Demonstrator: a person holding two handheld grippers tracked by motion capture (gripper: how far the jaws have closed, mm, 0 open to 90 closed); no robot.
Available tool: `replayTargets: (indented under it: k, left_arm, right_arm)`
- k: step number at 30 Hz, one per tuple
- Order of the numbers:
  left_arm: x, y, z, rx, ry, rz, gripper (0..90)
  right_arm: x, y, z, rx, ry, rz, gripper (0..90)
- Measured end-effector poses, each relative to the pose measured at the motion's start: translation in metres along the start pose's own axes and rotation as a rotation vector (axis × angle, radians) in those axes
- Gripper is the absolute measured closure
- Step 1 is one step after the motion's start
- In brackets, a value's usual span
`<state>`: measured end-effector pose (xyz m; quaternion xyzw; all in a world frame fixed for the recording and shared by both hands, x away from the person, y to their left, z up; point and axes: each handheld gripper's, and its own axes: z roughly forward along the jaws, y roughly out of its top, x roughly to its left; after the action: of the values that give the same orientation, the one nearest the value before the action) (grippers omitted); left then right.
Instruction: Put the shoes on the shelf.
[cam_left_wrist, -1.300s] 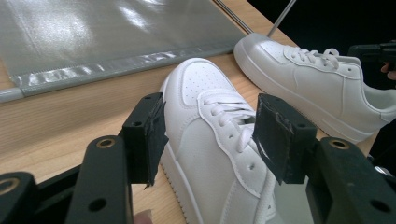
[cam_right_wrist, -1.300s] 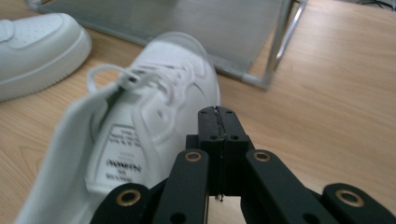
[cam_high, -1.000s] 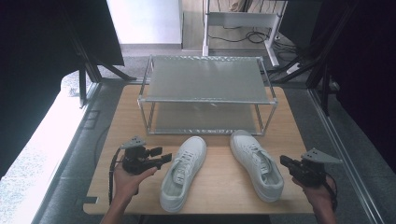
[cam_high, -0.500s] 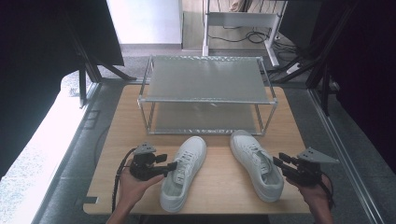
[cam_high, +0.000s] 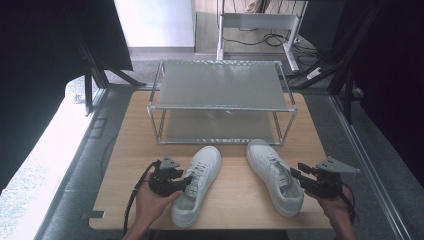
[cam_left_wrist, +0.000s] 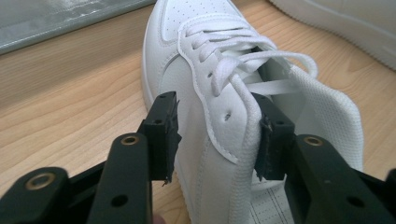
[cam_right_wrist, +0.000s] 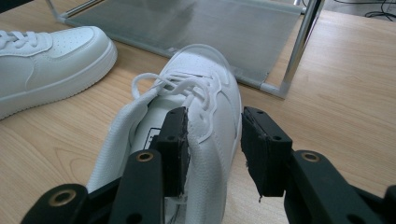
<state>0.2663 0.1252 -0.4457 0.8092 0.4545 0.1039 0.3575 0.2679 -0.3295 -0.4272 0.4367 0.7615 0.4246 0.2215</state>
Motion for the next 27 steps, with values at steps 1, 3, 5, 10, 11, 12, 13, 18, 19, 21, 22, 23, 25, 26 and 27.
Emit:
replayTargets:
  k: [1, 3, 5, 10, 11, 12, 13, 18, 19, 21, 22, 23, 25, 26, 27]
  left_arm:
    - [-0.001, 0.000, 0.002, 0.005, 0.004, 0.000, 58.8]
    - [-0.004, 0.000, 0.004, 0.016, 0.013, 0.003, 59.5]
    - [-0.004, -0.001, 0.008, 0.033, 0.027, 0.006, 60.7]
    - [0.003, -0.001, 0.015, 0.034, 0.029, -0.025, 62.8]
    - [0.003, -0.001, 0.016, 0.033, 0.034, -0.026, 64.7]
    - [0.002, -0.001, 0.017, 0.032, 0.041, -0.026, 64.7]
    - [0.001, -0.001, 0.019, 0.033, 0.050, -0.024, 66.4]
    - [-0.002, 0.002, 0.026, 0.030, 0.099, -0.023, 71.1]
    - [-0.002, 0.002, 0.027, 0.028, 0.106, -0.023, 71.1]
    - [-0.003, 0.001, 0.029, 0.017, 0.117, -0.021, 72.8]
    - [-0.004, 0.000, 0.029, 0.009, 0.129, -0.020, 73.8]
    - [-0.004, 0.000, 0.029, 0.007, 0.132, -0.017, 75.1]
    - [-0.004, -0.001, 0.029, -0.001, 0.139, -0.017, 76.5]
    - [-0.004, -0.002, 0.029, -0.003, 0.141, -0.016, 77.0]
    - [-0.005, -0.002, 0.030, -0.006, 0.142, -0.017, 77.6]
  right_arm:
    - [0.000, 0.000, 0.000, 0.004, 0.001, -0.003, 61.0]
    - [0.000, 0.000, 0.000, 0.004, 0.000, -0.002, 60.9]
    - [0.000, 0.000, 0.000, 0.005, 0.000, 0.000, 60.6]
    - [-0.001, -0.001, 0.001, 0.005, -0.001, 0.002, 59.7]
    - [-0.001, 0.000, 0.002, 0.006, -0.003, 0.003, 59.2]
    - [-0.001, 0.000, 0.002, 0.006, -0.003, 0.003, 59.2]
    - [-0.001, 0.000, 0.002, 0.008, -0.001, -0.001, 58.9]
    - [0.004, 0.004, 0.005, 0.011, -0.013, -0.015, 58.1]
    - [0.004, 0.005, 0.006, 0.014, -0.008, -0.018, 58.0]
    - [0.005, 0.006, 0.007, 0.008, 0.004, -0.016, 57.5]
    - [0.005, 0.006, 0.007, 0.008, 0.009, -0.012, 56.8]
    - [0.004, 0.006, 0.007, 0.010, 0.010, -0.011, 55.7]
    - [0.004, 0.006, 0.007, 0.011, 0.006, -0.006, 54.8]
    - [0.003, 0.006, 0.007, 0.010, 0.004, 0.000, 54.5]
    - [0.002, 0.006, 0.006, 0.013, 0.008, 0.004, 54.2]
